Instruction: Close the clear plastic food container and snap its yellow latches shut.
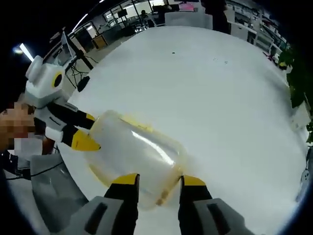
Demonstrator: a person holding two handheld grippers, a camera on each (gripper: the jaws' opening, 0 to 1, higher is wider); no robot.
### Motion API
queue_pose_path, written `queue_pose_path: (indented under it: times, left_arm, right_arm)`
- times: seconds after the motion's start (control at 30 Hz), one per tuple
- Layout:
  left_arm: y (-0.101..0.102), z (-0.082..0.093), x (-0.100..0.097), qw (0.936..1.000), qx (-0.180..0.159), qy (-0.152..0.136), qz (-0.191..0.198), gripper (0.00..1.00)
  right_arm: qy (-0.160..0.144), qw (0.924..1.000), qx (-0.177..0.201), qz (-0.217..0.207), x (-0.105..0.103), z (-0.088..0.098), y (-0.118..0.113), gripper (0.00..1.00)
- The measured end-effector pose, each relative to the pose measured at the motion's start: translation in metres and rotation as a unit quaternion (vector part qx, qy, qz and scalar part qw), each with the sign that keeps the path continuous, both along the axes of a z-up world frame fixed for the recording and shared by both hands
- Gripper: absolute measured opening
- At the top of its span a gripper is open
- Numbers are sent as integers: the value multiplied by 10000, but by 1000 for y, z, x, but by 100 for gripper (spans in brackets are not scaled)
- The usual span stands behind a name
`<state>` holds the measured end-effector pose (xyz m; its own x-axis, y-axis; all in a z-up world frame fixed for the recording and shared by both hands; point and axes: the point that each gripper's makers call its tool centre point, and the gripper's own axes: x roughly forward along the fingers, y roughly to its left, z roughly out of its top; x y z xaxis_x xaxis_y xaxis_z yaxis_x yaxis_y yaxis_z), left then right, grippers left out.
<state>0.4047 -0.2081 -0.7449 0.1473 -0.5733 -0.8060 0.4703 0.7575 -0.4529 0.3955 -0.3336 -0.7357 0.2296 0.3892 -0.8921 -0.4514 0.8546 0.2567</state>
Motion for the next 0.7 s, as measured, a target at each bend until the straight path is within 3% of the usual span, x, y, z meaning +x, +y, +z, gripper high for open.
queue_pose_path:
  times: [0.1, 0.17, 0.23, 0.4, 0.5, 0.53, 0.7]
  left_arm:
    - [0, 1, -3, 10000, -57, -2, 82, 33]
    - [-1, 2, -2, 10000, -25, -37, 52, 33]
    - [-3, 2, -3, 9999, -42, -17, 119, 34]
    - [-2, 1, -2, 9999, -86, -84, 117, 36]
    - [-8, 0, 0, 9987, -353, -76, 354, 40]
    - [-6, 0, 0, 9990, -284, -110, 326, 40]
    - [-6, 3, 2, 9988, -184, -447, 14, 44]
  right_arm:
    - [215, 9990, 303, -264, -2, -2, 3, 29]
    - [545, 9926, 824, -699, -7, -8, 13, 32]
    - [364, 9968, 672, -221, -7, -8, 8, 32]
    - [379, 9963, 668, -387, -6, -7, 8, 33]
    - [371, 9959, 724, -406, -6, -7, 5, 34]
    - [371, 9957, 737, -421, -5, -6, 4, 34]
    - [-60, 9992, 370, 144, 0, -2, 2, 36]
